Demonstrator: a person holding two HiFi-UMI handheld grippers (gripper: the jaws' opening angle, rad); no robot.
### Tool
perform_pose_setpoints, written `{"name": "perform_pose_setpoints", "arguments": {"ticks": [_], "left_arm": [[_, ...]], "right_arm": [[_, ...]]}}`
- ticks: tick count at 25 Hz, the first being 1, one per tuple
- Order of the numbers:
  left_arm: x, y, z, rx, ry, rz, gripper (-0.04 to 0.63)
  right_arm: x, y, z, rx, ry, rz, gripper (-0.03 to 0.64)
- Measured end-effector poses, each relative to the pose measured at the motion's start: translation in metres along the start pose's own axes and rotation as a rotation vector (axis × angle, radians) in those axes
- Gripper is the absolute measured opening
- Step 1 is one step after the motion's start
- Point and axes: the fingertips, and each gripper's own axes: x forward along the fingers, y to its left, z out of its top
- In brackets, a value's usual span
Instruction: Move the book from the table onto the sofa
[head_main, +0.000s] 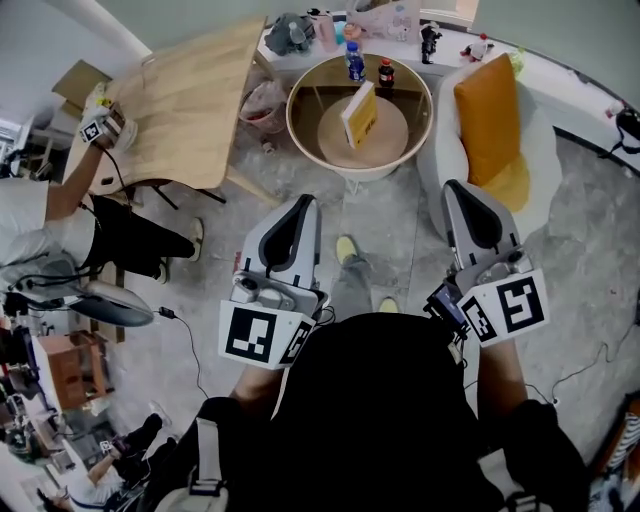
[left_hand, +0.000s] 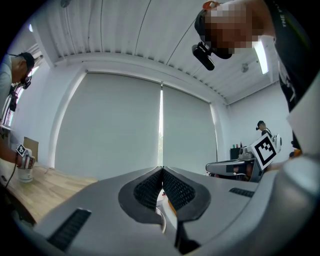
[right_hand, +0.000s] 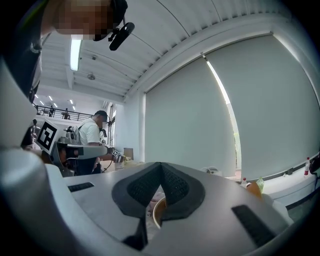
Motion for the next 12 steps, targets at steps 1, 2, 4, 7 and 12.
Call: {"name": "perform_pose_setpoints", "arguments": {"ticks": [1,2,4,7,12], "left_arm": [[0.005,0.005,-0.002,-0.005,0.003,-0.003,0.011],[0.012,0.011,-0.003,-0.009,0.005,-0.007,0.011],[0.026,0.023,-0.004,-0.017,0.005,-0.014,0.011],[0.047,0.043,-0.002,-0.031,0.001,-0.02,0.011],[0.073,0.076,-0.002,-0.047,-0.004,-0.035,0.011]], "right_arm": [[0.007,-0.003,0.0,-0.001,0.004,-0.004,0.01],[0.013,-0.007,0.001,-0.002,0.008,-0.009,0.011],[0.028,-0.015,0.002,-0.002,0.017,-0.02,0.011],[0.052,-0.025,0.005,-0.005,0.034,-0.032,0.011],[0.09,-0.031,0.009,-0.011,0.047,-0.049,0.01]]}}
